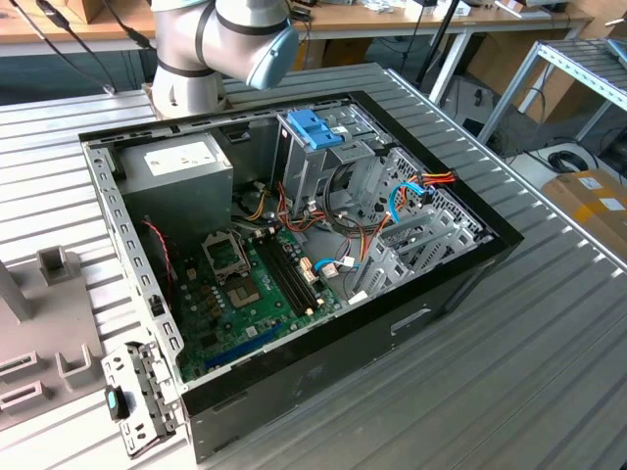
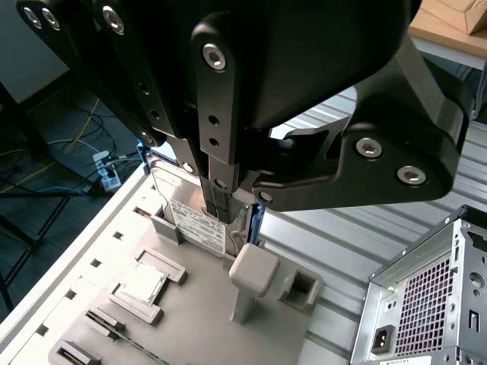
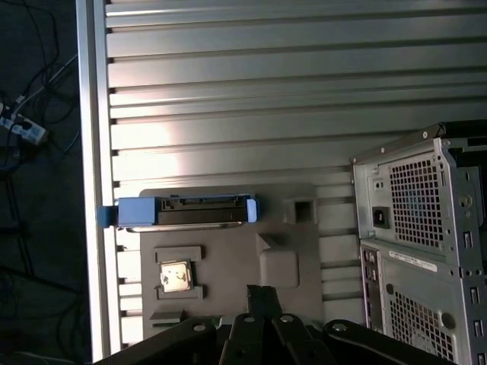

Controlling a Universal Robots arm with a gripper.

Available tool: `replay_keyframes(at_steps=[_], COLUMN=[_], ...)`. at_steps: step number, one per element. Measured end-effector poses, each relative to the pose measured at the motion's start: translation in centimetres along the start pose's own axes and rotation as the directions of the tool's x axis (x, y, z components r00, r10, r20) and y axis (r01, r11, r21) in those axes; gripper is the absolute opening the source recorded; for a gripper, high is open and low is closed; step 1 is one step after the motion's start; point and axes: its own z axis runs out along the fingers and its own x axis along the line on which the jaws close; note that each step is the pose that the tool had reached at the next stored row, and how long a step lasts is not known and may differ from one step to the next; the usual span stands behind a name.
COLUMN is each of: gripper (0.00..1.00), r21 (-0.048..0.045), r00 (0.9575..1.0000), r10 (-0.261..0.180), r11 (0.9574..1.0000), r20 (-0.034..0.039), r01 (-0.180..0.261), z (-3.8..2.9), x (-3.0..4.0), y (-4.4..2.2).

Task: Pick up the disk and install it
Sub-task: 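Reach for the disk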

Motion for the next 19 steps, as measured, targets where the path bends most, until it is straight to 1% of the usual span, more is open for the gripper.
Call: replay_keyframes(at_steps=[8,19], gripper=[0.11,0.11], r21=[-0.0001,-0.0001], r00=[1.0000,1.0000], r10=[0.000,0.000], r11=[1.0000,1.0000], r20=[0.0001,0.0000], r01=[0.000,0.000], z=[-0.02,-0.04], x=[0.82,1.54], y=[-0.06,-0.12])
